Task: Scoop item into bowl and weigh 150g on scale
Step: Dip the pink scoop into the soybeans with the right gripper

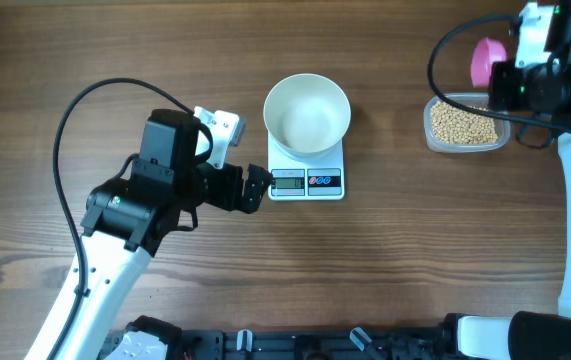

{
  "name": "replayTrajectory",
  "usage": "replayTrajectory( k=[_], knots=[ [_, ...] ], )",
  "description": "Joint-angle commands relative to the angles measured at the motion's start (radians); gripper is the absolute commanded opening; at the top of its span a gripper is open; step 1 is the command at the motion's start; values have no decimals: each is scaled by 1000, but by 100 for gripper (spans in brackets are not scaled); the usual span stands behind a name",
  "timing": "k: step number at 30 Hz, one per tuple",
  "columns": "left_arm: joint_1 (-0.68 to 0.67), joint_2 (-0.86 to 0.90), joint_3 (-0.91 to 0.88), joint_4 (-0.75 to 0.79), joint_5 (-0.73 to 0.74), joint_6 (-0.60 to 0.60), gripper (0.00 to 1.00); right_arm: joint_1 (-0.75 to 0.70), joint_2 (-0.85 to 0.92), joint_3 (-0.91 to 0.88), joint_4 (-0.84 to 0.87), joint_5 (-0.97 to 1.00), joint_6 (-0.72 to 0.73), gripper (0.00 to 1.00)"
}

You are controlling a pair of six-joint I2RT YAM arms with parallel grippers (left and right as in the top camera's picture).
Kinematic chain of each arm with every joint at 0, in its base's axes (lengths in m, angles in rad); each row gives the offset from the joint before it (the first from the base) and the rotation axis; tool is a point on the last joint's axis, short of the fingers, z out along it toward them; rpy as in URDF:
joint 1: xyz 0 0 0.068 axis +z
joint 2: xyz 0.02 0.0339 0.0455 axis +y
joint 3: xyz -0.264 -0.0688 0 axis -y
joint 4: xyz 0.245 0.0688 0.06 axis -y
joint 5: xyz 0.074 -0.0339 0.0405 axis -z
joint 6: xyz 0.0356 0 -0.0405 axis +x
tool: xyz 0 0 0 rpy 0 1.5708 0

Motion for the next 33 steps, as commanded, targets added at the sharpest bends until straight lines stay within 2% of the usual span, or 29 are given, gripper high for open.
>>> replayTrajectory(
  k=[1, 9, 15, 33],
  knots=[
    [6, -6, 0, 0, 8, -5, 100, 2, -8, 8, -39, 67, -75, 4],
    [6, -6, 0, 0, 9, -5, 100, 2, -5, -67, -37, 66, -119, 4],
    [6, -6, 0, 0, 9, -5, 100, 0, 2, -124, 75, 67, -122, 4],
    [6, -6, 0, 0, 8, -5, 100, -63, 102, -126, 30, 58, -145, 4]
  ],
)
